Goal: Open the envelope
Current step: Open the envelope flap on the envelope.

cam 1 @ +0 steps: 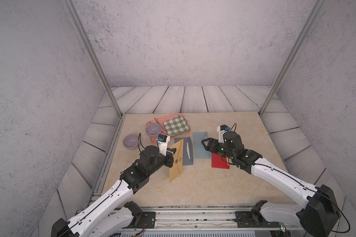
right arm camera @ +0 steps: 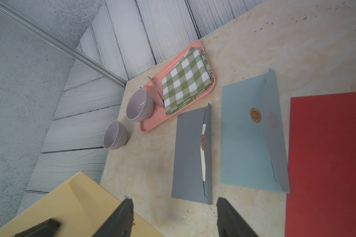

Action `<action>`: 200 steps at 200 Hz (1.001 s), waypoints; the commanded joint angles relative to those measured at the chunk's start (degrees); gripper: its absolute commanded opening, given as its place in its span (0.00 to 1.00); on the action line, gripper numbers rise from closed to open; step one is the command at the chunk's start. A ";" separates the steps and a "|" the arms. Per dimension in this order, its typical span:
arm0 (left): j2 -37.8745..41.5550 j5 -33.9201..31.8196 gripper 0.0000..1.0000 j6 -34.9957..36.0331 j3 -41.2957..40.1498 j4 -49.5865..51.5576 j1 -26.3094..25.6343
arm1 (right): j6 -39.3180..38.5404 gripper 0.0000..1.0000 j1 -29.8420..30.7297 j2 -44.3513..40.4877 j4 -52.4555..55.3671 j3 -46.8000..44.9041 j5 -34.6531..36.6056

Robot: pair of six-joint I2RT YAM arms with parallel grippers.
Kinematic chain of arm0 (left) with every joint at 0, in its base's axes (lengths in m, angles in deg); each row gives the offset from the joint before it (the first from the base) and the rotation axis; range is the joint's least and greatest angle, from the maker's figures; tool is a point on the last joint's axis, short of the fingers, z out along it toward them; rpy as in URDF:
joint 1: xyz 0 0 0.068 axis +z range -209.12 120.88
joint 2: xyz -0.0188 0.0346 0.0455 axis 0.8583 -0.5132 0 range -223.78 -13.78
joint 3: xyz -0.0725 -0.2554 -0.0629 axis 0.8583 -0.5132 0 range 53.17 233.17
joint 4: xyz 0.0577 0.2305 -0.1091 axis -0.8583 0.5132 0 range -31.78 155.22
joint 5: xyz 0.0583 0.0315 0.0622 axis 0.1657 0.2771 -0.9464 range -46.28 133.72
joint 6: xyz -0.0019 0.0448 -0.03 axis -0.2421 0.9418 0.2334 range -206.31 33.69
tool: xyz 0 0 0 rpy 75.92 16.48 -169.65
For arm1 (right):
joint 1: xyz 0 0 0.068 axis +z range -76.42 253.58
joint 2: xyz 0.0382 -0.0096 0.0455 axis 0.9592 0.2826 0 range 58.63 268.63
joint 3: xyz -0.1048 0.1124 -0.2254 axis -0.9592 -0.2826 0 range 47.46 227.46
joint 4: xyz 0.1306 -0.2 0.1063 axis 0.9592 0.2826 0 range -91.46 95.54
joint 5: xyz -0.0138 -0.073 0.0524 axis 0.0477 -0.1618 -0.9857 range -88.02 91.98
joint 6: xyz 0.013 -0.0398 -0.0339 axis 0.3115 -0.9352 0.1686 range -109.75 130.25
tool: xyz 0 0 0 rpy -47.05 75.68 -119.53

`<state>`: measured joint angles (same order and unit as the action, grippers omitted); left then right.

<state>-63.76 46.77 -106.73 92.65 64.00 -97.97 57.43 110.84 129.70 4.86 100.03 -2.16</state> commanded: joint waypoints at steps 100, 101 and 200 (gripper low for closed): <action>0.80 2.02 0.00 0.24 -0.66 -1.38 0.29 | -1.40 0.68 2.76 1.01 0.46 2.79 3.83; 0.78 1.99 0.00 0.23 -0.65 -1.38 0.28 | -1.39 0.68 2.92 1.01 0.45 2.79 3.81; 0.15 1.96 0.00 0.80 -0.64 -1.83 0.44 | -1.07 0.69 2.80 3.01 -0.30 3.40 2.74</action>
<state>-63.61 48.26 -106.67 92.39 63.94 -97.86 56.75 113.33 131.95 5.10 102.52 0.57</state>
